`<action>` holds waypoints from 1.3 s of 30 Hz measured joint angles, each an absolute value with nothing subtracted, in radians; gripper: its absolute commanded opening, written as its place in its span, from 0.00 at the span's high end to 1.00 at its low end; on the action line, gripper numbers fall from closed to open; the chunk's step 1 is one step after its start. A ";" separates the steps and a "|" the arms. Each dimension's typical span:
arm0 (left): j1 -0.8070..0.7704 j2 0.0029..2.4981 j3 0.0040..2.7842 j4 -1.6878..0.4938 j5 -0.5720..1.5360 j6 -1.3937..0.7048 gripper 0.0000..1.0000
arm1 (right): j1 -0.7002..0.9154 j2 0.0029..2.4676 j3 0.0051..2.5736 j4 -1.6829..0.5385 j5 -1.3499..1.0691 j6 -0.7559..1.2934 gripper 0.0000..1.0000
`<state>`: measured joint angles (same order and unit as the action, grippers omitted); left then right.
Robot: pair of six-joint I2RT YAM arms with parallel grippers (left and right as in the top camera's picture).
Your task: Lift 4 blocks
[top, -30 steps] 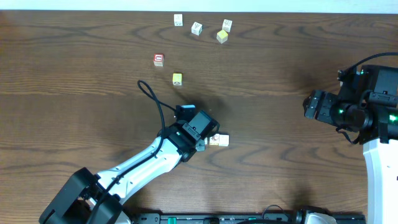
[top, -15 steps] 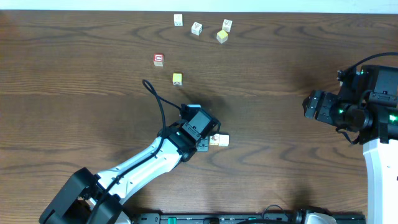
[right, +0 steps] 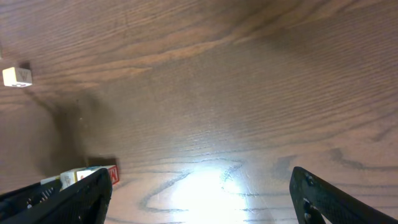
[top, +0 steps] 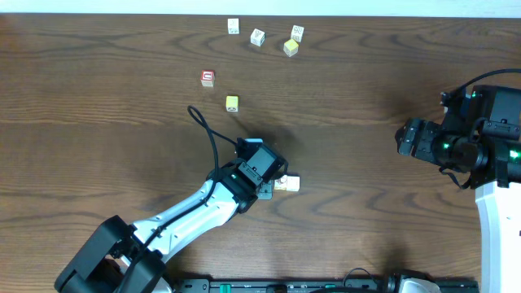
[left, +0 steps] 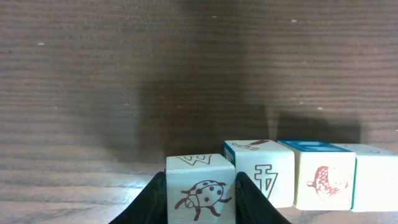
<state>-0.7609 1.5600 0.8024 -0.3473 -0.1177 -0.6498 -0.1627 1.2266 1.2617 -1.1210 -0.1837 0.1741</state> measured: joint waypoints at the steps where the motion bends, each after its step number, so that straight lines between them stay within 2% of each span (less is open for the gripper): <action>1: -0.761 1.560 0.802 -0.346 -0.118 -0.650 0.81 | -0.163 1.227 1.262 -1.121 -0.184 0.174 0.11; 15: -0.761 1.563 0.802 -0.339 -0.118 -0.653 0.64 | -0.163 1.227 1.262 -1.121 -0.184 0.174 0.11; 21: -0.761 1.563 0.802 -0.339 -0.118 -0.654 0.61 | -0.163 1.227 1.262 -1.121 -0.184 0.174 0.11; 32: -0.761 1.563 0.802 -0.339 -0.116 -0.654 0.60 | -0.163 1.227 1.262 -1.121 -0.184 0.174 0.11; 39: -0.761 1.497 0.791 -0.344 -0.120 -0.653 0.55 | -0.163 1.227 1.262 -1.120 -0.184 0.174 0.12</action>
